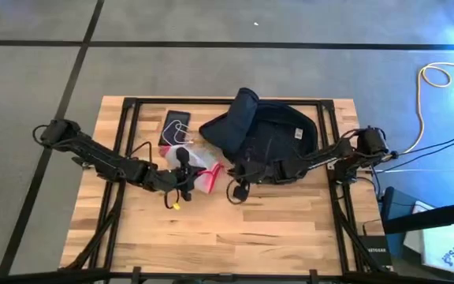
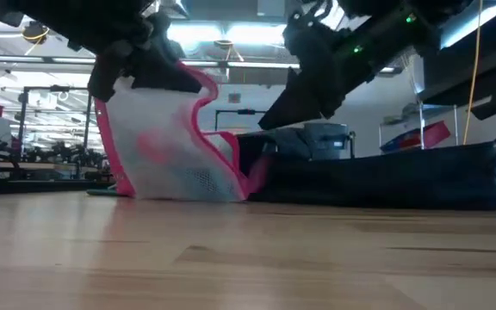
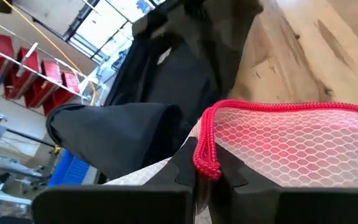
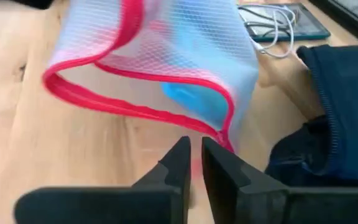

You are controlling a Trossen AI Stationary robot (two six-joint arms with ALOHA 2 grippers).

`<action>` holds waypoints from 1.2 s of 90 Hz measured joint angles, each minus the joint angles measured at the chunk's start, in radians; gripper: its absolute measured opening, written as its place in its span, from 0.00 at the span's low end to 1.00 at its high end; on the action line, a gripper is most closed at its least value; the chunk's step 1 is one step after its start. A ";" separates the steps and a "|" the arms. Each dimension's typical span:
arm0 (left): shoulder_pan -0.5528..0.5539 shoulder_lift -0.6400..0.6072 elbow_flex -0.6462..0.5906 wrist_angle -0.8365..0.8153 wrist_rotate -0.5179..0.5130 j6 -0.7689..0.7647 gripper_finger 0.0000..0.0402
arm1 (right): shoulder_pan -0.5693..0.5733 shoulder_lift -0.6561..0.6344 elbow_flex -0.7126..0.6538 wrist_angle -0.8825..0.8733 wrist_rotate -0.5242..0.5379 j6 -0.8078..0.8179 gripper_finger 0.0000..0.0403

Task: Unpack backpack
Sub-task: Remove the red charger adapter from the transparent zip bag

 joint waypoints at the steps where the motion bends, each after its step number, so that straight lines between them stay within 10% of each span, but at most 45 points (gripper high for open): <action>1: 0.000 0.000 0.000 0.000 0.001 -0.003 0.00 | 0.003 0.000 0.000 0.000 0.005 -0.003 0.08; 31: 0.019 0.000 0.005 0.025 0.120 -0.083 0.07 | 0.055 -0.002 0.025 0.000 0.066 -0.053 0.30; 67: 0.074 -0.043 0.029 -0.013 0.198 -0.259 0.54 | 0.062 -0.002 0.075 -0.058 0.010 -0.235 0.41; 108: 0.133 -0.054 0.028 -0.255 0.015 -0.360 0.62 | 0.024 0.082 0.075 -0.109 -0.426 -0.165 0.41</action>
